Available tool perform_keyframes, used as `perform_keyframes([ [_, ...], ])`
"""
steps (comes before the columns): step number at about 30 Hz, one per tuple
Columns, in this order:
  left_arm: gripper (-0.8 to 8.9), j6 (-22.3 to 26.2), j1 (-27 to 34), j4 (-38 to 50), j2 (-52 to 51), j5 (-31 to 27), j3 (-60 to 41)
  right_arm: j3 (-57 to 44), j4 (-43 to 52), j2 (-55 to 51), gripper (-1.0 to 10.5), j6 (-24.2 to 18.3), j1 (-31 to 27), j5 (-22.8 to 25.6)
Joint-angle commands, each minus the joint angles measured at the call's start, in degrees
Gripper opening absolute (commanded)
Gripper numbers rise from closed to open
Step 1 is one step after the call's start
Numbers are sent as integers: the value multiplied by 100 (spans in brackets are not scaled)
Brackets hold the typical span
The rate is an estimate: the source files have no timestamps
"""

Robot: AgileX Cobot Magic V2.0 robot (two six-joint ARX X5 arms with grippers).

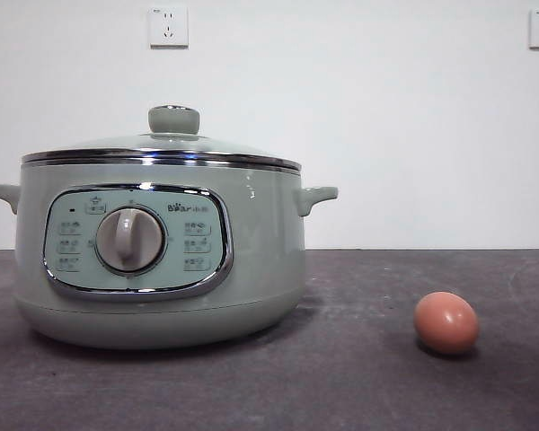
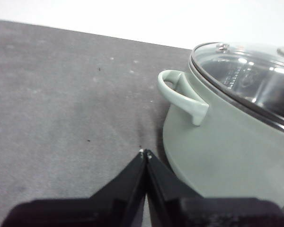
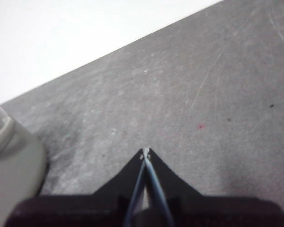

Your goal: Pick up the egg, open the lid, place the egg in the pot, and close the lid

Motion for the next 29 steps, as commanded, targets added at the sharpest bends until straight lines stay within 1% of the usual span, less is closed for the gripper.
perform_keyframes([
  [1, -6, -238, 17, 31, -17, 227, -59, -46, -50, 0, -4, 304, 2, -127],
  [4, -6, -264, 17, -22, -17, 372, 96, 79, -155, 11, -10, 415, 2, -199],
  [8, -6, -330, 20, -256, 28, 328, 577, 437, -365, 175, -11, 409, 2, -199],
  [14, -6, -367, 17, -734, 586, 339, 1574, 1421, -780, 903, -10, 374, 2, -306],
  [15, -6, -367, 17, -741, 741, 376, 1740, 1633, -883, 1067, -10, 315, 2, -306],
  [20, -6, -354, 17, -750, 1447, 435, 2520, 2636, -1335, 1923, -10, -245, 2, -330],
  [22, -6, -341, 17, -758, 1749, 592, 2841, 3047, -1523, 2277, -10, -455, 2, -487],
  [25, -5, -339, 17, -763, 2227, 885, 3255, 3611, -1762, 2793, -7, -619, 2, -802],
  [29, -4, -334, 17, -769, 2855, 1628, 3722, 4280, -2124, 3449, -1, -719, 2, -1314],
])
